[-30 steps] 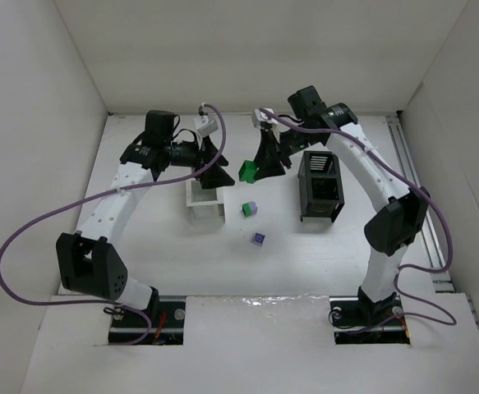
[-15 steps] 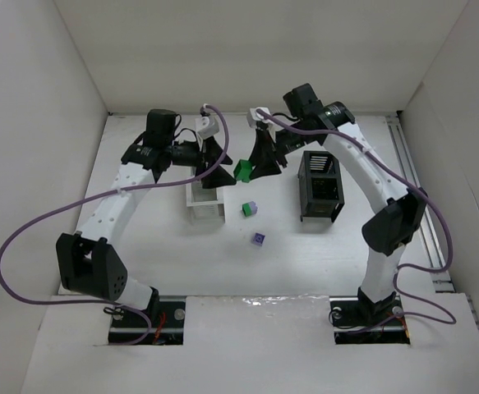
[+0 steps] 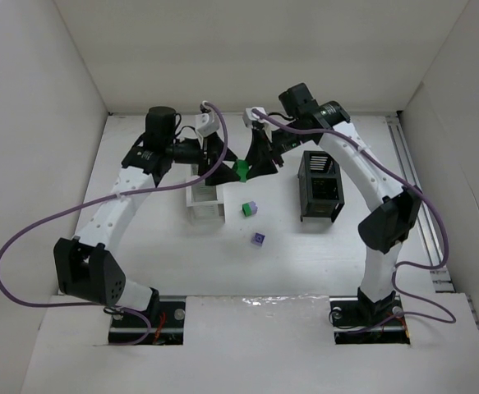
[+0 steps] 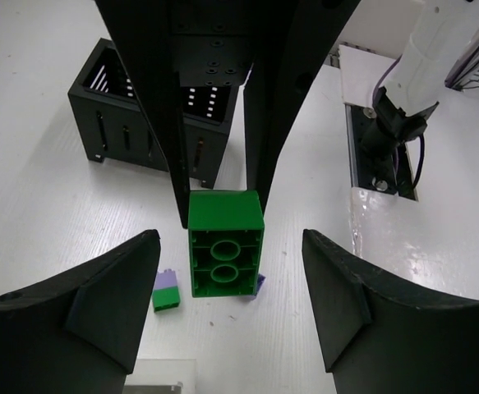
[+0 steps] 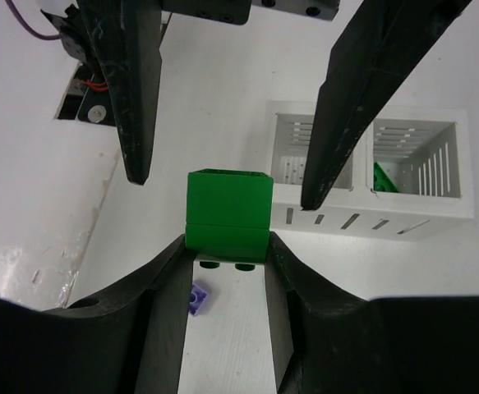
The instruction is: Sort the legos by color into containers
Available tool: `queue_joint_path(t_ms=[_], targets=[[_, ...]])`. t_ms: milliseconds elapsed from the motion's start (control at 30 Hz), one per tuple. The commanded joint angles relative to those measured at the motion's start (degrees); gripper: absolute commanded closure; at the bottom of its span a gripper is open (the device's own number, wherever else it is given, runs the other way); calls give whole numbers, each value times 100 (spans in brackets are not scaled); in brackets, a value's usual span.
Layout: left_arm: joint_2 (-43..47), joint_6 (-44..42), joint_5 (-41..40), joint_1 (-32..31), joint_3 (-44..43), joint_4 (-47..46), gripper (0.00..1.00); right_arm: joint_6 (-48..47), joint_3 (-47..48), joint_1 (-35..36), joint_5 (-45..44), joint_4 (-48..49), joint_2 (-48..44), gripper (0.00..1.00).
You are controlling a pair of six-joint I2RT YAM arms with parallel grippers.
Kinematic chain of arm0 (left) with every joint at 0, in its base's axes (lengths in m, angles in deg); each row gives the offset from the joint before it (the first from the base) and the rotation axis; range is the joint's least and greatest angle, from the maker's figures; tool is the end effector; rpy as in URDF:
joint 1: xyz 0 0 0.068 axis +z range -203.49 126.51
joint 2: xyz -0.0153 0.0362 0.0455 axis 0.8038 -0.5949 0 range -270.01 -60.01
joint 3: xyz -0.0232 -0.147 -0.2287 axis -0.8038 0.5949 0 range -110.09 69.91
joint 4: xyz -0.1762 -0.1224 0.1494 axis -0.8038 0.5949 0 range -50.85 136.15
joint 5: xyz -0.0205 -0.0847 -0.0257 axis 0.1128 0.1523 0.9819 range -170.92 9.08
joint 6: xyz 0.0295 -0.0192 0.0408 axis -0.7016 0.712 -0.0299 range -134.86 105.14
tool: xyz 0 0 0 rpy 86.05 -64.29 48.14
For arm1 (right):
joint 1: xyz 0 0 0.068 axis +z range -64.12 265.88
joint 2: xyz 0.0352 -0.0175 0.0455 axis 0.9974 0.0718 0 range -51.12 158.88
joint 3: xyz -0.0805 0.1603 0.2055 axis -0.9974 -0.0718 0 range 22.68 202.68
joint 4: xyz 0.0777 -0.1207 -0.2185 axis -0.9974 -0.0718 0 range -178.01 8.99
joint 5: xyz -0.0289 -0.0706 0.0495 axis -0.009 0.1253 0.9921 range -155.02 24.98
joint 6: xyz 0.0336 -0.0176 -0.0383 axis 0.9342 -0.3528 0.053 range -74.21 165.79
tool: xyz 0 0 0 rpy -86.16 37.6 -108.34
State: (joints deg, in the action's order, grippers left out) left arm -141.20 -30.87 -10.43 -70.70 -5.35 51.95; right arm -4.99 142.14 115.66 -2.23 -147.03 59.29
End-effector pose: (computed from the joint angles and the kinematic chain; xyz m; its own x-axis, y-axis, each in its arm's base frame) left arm 0.2869 -0.1240 0.3812 -0.0324 0.1064 -0.9938 0.9992 0.0266 -0.0298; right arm 0.3261 0.2230 0.3830 0.0419 -0.3841 -0.9223 -0.9734 -0.2239 0.0491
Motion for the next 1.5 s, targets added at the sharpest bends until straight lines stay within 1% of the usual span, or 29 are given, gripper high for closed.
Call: queue_joint_path(t_ms=[0,100,133,200,233,267,300,333,400,433,533,633,700,733,800,833,933,967,1033,1100,1167,1367,1467], targets=[[173,98,263,-107,91,-260,34,-2,315,63,217,124,-11,100],[173,98,210,-107,91,-260,42,-2,315,63,217,124,-11,100],[121,98,210,-107,91,-260,46,-2,315,63,217,124,-11,100],[51,98,157,-107,91,-191,48,-2,315,63,217,177,-11,100],[-2,98,157,-107,-22,-33,51,-2,315,63,217,177,-11,100],[-2,-6,105,-107,-23,55,55,-2,315,63,217,177,-11,100],[-55,-86,104,-107,-102,56,63,-2,315,63,217,177,-11,100],[-55,-86,104,-107,-102,56,67,-2,245,63,217,177,-11,100],[-55,-86,104,-107,-102,56,80,-2,158,63,164,177,-11,100],[-55,-86,35,-107,-102,56,91,-2,70,63,164,177,-63,100],[59,-25,-88,-107,37,-58,99,-2,-115,1,112,177,-116,100],[191,80,-142,-107,187,-128,100,-2,-413,-112,111,239,-178,100],[244,247,-142,59,327,-312,100,-2,-581,-182,59,291,-309,100],[296,448,-90,252,328,-487,100,-2,-651,-183,59,291,-310,100],[349,450,-89,428,380,-489,100,-2,-906,-315,-3,291,-423,100],[401,537,-89,612,381,-593,100,-2,-985,-411,-64,291,-424,100],[402,844,-28,920,381,-787,100,-63,-1275,-570,-135,291,-485,100],[332,941,-80,921,381,-927,100,-63,-1328,-648,-135,352,-485,100],[219,1108,-334,921,268,-928,100,-63,-1381,-701,-196,353,-547,100],[-63,1284,-904,921,109,-928,100,-63,-1434,-702,-249,458,-547,100],[-404,1337,-1143,921,-154,-744,100,-63,-1434,-702,-302,458,-547,100],[-705,1539,-2223,921,-208,-752,100,138,-1092,-702,-504,520,-433,100],[-837,1539,-2917,921,-208,-752,100,201,-1091,-702,-618,634,-433,100]])
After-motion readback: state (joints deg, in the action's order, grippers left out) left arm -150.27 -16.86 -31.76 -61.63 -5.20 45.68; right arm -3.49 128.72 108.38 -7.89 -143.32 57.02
